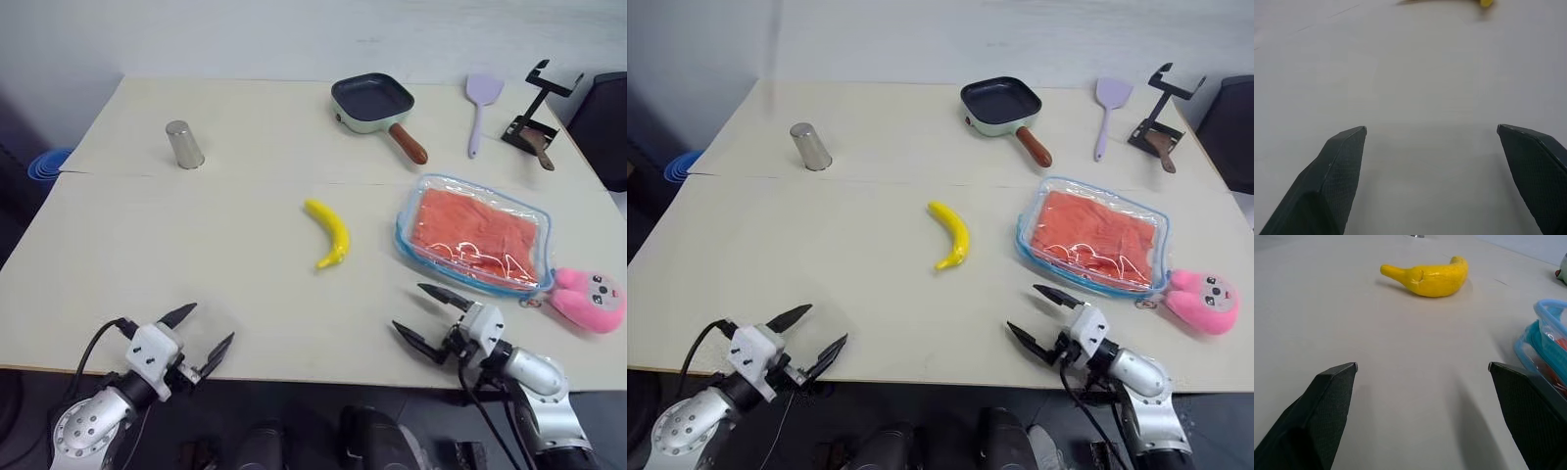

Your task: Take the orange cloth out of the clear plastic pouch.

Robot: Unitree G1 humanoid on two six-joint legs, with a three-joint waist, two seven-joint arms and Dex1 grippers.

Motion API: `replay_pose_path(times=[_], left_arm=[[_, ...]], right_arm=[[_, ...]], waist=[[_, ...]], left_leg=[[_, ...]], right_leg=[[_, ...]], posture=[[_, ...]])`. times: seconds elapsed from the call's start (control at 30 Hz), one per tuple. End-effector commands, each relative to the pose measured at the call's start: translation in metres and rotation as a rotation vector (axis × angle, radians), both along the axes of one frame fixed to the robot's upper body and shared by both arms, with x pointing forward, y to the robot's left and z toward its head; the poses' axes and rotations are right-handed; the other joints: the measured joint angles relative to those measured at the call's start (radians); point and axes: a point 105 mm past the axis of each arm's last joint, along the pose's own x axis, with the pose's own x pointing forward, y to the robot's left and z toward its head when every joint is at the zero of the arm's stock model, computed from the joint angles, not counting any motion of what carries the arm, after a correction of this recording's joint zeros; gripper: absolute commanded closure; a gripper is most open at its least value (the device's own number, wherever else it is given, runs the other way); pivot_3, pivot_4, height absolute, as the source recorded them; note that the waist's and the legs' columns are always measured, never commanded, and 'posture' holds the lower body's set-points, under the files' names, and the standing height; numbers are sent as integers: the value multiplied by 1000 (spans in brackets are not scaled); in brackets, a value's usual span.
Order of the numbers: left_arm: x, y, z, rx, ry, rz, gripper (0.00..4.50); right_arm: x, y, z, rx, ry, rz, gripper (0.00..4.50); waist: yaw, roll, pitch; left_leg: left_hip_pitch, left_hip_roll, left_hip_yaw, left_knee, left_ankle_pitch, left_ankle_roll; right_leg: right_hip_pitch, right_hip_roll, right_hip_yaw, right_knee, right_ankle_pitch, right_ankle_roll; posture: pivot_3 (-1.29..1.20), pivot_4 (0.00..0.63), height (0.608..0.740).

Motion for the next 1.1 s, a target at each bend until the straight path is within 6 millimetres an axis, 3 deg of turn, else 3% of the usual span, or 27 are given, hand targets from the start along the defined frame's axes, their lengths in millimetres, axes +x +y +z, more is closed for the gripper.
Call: replay_pose_path(times=[0.03, 0.2, 0.5, 1.1], left_arm=[[-3, 8, 7, 37, -19, 0, 17], [-5, 7, 22, -143, -18, -48, 17], [-20, 4, 16, -111, 69, -190, 17], [-2, -4, 36, -158, 27, -214, 17]], right_arm=[[-1, -8, 7, 1, -24, -12, 0], [-2, -7, 13, 33, -34, -13, 0], [-16, -14, 22, -12, -13, 38, 0], [-19, -9, 33, -14, -41, 70, 0]], waist=[[-2, 0, 0], [-2, 1, 0], [0, 1, 0], [0, 1, 0]], left_leg=[[0, 0, 0, 0, 0, 0], [0, 0, 0, 0, 0, 0], [0, 0, 0, 1, 0, 0], [0, 0, 0, 2, 0, 0]], right_leg=[[0, 0, 0, 0, 0, 0], [0, 0, 0, 1, 0, 0], [0, 0, 0, 0, 0, 0], [1, 0, 0, 1, 0, 0]], posture=[[0, 150, 740], [0, 150, 740], [0, 150, 740], [0, 150, 740]])
